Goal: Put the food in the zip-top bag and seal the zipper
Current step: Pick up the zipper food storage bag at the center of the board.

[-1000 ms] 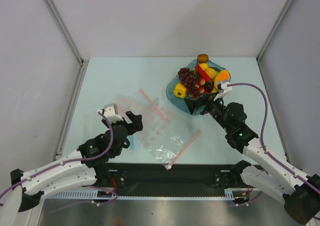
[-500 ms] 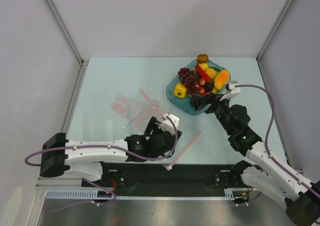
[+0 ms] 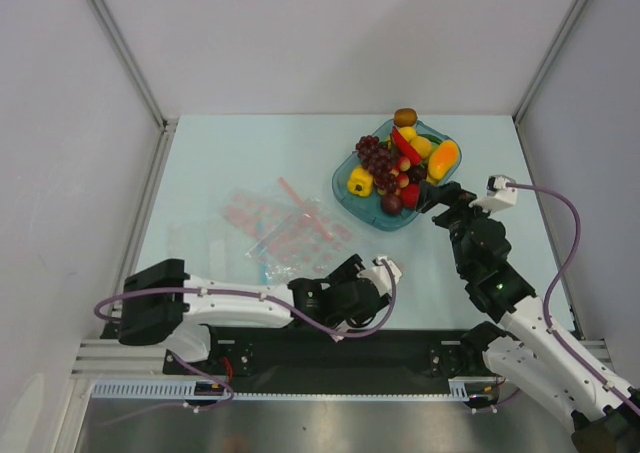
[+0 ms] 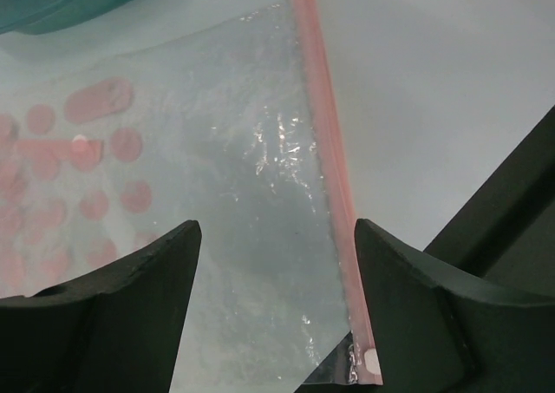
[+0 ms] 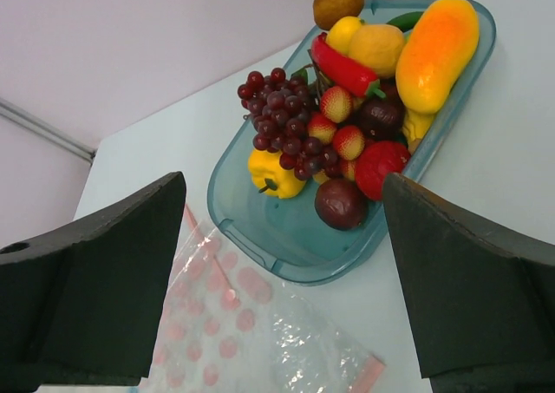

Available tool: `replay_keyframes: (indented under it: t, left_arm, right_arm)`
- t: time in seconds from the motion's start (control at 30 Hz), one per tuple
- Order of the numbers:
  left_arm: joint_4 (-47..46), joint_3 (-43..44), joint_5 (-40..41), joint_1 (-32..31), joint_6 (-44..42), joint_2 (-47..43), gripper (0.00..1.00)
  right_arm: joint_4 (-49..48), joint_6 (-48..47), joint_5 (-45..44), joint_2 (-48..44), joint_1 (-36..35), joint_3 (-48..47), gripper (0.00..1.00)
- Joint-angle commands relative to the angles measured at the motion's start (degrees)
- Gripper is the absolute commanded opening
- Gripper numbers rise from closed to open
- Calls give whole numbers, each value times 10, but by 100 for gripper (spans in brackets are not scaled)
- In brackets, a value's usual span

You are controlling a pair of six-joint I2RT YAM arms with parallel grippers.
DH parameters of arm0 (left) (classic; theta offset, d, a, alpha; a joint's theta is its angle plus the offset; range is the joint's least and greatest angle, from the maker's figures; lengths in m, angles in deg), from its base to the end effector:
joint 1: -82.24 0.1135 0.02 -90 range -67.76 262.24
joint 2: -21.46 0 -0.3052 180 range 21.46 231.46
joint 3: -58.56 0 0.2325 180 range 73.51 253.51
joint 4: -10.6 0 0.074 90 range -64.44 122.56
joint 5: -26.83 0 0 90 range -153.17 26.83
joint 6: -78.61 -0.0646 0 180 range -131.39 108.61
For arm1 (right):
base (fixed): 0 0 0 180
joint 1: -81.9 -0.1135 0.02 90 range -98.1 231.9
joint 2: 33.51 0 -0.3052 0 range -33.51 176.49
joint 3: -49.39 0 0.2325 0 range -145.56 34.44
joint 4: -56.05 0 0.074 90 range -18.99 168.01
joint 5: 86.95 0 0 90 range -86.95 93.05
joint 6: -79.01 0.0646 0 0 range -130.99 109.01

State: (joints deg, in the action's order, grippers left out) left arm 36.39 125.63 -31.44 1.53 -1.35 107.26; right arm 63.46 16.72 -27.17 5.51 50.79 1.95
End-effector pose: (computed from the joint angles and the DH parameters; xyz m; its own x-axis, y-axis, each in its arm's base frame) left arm 0.0835 -0.3002 0.2528 -0.2472 0.5929 -0.7664 0.7472 0.6202 0.2388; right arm 0.1390 0.0459 0.3420 0.0061 0.4730 -0.8810 -0.0208 0.8809 0.4728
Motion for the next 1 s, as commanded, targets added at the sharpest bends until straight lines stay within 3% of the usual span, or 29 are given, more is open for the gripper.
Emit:
replay_keyframes:
  t: [0.0,0.1,0.47,0.83,0.93,0.97]
  left_arm:
    - [-27,42,-37,3,-17,33,76]
    - [-14,69,-68,3,-24,71,67]
    - [49,169,-62,21,-12,212,49]
    - [84,185,-60,55,17,239,36]
    - [96,191,-69,62,26,250,30]
    - [103,192,-70,63,30,252,23]
  right_arm:
    - [-5,16,-28,-12,4,2,99]
    - [-6,17,-31,-21,4,6,99]
    - [-13,17,-19,-34,8,12,99]
    - [-17,15,2,-32,11,11,99]
    - [-19,13,5,-30,13,11,99]
    - [-19,13,7,-31,13,11,99]
